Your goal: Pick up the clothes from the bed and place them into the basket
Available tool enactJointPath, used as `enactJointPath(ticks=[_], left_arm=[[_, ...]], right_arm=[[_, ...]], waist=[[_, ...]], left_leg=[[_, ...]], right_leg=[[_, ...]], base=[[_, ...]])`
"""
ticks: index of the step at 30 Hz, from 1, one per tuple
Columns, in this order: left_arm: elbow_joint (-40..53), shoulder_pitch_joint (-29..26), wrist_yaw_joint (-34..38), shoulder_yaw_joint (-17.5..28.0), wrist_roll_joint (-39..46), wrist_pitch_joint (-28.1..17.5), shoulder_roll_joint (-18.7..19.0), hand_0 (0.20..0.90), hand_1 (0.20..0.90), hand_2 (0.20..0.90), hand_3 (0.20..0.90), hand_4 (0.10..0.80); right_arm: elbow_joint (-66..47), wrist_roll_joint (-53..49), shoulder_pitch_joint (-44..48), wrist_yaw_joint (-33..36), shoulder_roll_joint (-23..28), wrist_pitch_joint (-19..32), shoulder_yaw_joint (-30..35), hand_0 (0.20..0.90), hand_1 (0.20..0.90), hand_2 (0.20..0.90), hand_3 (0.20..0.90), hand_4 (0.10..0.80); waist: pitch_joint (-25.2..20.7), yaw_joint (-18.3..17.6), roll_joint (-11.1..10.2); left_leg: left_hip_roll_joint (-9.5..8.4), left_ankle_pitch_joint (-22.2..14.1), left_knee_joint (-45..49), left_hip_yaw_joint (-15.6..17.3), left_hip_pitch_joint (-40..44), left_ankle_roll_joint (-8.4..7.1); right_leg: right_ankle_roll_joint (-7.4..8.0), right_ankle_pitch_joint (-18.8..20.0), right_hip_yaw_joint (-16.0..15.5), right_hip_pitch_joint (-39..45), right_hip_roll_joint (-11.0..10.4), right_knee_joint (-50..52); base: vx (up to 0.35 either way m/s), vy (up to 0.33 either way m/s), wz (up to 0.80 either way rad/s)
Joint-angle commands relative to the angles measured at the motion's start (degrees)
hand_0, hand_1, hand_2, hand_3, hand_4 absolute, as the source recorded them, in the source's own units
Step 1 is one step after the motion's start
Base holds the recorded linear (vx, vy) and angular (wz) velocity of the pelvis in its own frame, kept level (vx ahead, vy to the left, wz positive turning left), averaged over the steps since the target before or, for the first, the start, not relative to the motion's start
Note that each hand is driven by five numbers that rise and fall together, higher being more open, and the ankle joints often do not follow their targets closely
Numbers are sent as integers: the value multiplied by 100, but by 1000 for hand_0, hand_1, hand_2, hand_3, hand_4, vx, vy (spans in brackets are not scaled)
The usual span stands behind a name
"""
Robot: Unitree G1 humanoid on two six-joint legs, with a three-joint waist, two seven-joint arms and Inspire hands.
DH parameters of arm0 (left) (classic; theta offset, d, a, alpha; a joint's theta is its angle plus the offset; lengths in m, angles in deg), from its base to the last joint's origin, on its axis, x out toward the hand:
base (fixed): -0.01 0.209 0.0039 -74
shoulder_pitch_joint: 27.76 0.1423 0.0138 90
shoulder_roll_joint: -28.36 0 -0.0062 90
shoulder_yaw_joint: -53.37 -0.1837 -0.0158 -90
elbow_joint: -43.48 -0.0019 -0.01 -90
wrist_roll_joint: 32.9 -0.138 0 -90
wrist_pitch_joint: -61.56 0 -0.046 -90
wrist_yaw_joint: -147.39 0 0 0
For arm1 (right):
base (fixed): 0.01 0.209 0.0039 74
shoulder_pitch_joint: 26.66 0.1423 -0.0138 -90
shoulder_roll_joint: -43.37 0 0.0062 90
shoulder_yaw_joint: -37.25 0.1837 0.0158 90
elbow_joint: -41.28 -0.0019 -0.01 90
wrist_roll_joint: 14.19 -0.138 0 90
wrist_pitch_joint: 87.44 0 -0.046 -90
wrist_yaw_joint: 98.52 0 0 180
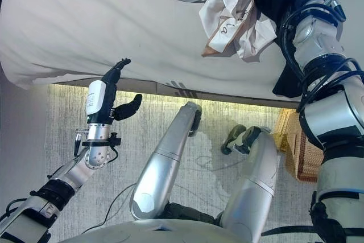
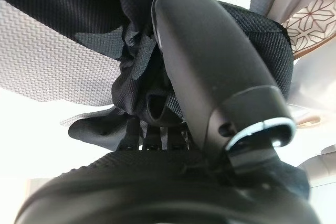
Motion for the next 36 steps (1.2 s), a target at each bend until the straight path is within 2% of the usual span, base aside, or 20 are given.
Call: enactJointPath(ticks=[1,8,14,22,24,25,27,31,36], left_arm=[[706,66,374,564,58,-424,328,900,900,900,900,800],[763,203,348,634,56,-506,396,900,900,900,900,800],[789,273,333,673,76,-457,380,900,900,900,900,800],[840,397,64,694,148,-345,344,900,900,900,900,800],[828,392,-14,692,160,-301,335,900,900,900,900,800],[818,344,-104,652,198,-235,331,900,900,900,900,800],[766,347,-270,665,234,-201,312,900,900,900,900,800],[628,353,-526,627,216,-55,241,900,900,900,900,800],[415,297,-587,556,246,44,176,900,900,900,900,800]], right_arm=[[55,-189,464,23,182,70,-447,300,300,300,200,100],[65,-255,440,36,285,130,-457,300,300,300,200,100],[113,-268,228,12,360,263,-298,300,300,300,200,100],[41,-165,-185,24,591,392,-3,300,300,300,200,100],[39,-118,-279,40,629,447,92,300,300,300,200,100],[32,-78,-353,46,686,484,142,300,300,300,200,100],[-34,-99,-490,11,786,556,275,300,300,300,200,100],[-190,-25,-835,79,989,899,517,300,300,300,200,100],[-446,-63,-1136,203,1201,1195,625,300,300,300,200,100]], waist=[[-249,238,-44],[-249,198,-85],[-284,117,-179],[-784,-2,-355],[-879,-20,-396],[-994,-48,-437],[-1154,-85,-508],[-1401,-203,-615],[-1614,-352,-713]], left_leg=[[25,-58,-47,379,113,200],[129,-46,-43,393,312,172],[290,-68,-228,430,930,132],[441,23,-1067,481,1963,58],[483,107,-1290,487,2196,28],[507,364,-1616,508,2360,21],[566,466,-1999,530,2739,-11],[722,722,-2590,610,3345,-84],[783,867,-3351,737,3967,-129]], right_leg=[[26,315,-156,13,293,48],[60,376,-204,189,281,-13],[97,394,-190,764,314,-257],[176,563,-192,1714,364,-1098],[188,604,-205,1933,366,-1290],[135,805,-272,2102,356,-1594],[130,864,-266,2487,385,-1950],[69,1015,-314,3273,542,-2747],[122,1302,-266,3985,711,-3742]], base=[[0,-40,6],[7,-7,1],[50,-5,-8],[77,6,-12],[43,-4,-6],[49,-10,-15],[98,-19,-15],[105,-23,-15],[59,-4,-25]])
